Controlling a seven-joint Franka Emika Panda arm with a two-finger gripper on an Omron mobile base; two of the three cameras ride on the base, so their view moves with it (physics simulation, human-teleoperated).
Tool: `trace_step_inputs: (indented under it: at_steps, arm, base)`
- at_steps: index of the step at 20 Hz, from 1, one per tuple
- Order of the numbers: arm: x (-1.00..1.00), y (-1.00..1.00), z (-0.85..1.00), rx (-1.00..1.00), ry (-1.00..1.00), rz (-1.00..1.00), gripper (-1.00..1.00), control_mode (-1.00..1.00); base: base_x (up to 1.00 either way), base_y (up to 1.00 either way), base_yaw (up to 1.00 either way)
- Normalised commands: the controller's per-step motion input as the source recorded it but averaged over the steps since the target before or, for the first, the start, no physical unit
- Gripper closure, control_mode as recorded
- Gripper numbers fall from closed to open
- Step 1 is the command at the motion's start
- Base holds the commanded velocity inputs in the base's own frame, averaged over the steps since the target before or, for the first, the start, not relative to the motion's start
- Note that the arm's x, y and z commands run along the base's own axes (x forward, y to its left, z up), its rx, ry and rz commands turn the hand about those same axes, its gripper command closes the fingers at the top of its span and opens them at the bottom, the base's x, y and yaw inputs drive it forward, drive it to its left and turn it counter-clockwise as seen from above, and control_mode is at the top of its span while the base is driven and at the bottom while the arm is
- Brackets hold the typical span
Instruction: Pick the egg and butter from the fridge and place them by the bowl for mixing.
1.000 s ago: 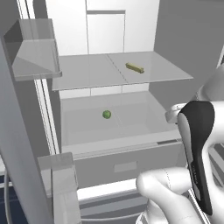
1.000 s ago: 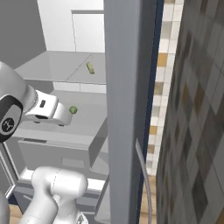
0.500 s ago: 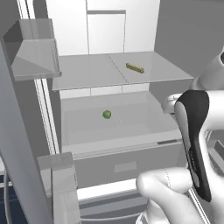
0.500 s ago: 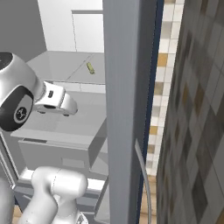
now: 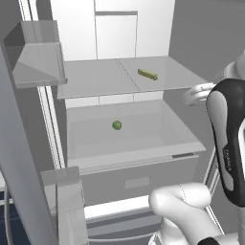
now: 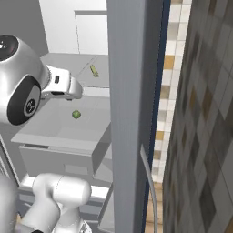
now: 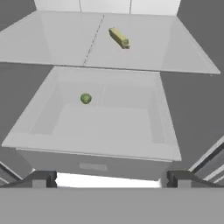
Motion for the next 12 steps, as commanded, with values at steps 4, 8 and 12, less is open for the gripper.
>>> trace_step_inputs:
  at_steps: [4,8,12]
  arm:
    - [0.51,0.1,0.0,-0.02,-0.12,0.06,-1.0,-1.0]
    - [0.5,0.0,0.16,0.0,-0.17,0.04,-1.0,-1.0]
    - [0.55,0.0,0.25,0.0,-0.07,0.02,-1.0,-1.0]
  base:
    - [0.0,0.0,0.0]
    - [0.0,0.0,0.0]
    - [0.0,0.0,0.0]
